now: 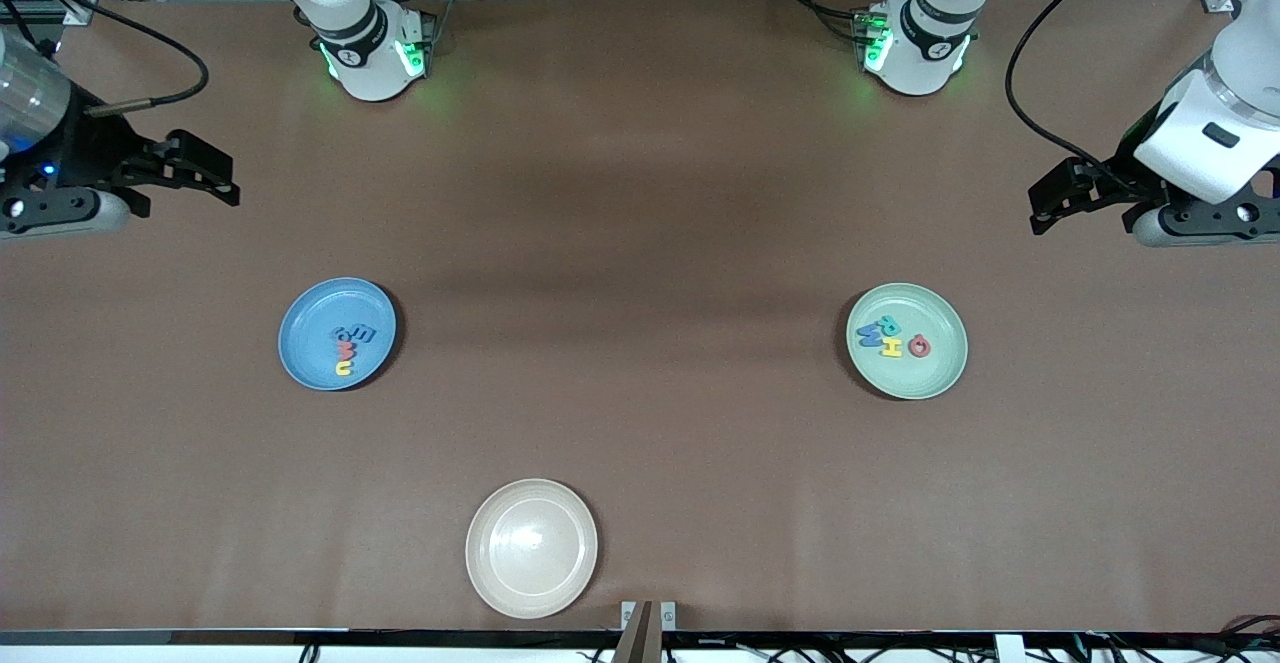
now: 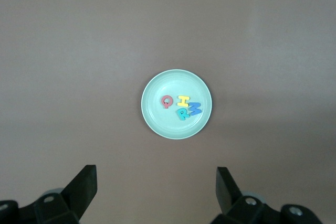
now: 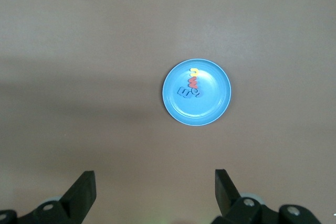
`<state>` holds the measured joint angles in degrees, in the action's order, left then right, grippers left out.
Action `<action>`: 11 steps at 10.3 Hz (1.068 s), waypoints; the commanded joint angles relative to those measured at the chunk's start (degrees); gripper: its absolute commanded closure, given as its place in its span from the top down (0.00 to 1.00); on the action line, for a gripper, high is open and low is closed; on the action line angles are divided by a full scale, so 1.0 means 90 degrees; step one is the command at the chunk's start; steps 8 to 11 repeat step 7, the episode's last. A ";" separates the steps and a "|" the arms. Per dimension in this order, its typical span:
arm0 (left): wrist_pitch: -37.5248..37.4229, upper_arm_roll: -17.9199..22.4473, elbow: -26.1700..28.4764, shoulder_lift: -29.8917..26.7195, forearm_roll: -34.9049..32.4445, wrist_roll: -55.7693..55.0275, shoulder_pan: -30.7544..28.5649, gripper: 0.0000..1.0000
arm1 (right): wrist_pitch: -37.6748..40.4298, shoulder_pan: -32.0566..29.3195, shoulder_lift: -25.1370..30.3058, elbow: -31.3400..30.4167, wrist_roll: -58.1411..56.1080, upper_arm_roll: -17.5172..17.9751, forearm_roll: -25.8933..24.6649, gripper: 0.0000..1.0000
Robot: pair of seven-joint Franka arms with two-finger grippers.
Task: Sort upper and lower case letters into plates
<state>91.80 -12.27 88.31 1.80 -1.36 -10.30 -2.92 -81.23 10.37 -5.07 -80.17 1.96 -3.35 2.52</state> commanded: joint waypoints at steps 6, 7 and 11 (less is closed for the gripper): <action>-0.0610 0.0055 -0.0203 -0.0014 0.0103 0.0227 -0.0086 1.00 | -0.0428 -0.0156 -0.0081 -0.0175 0.0163 -0.0067 -0.0738 1.00; -0.0610 0.0055 -0.0193 -0.0014 0.0103 0.0217 -0.0095 1.00 | -0.0447 -0.0165 -0.0081 -0.0175 0.0163 -0.0067 -0.0729 1.00; -0.0610 0.0055 -0.0193 -0.0014 0.0103 0.0217 -0.0095 1.00 | -0.0447 -0.0165 -0.0081 -0.0175 0.0163 -0.0067 -0.0729 1.00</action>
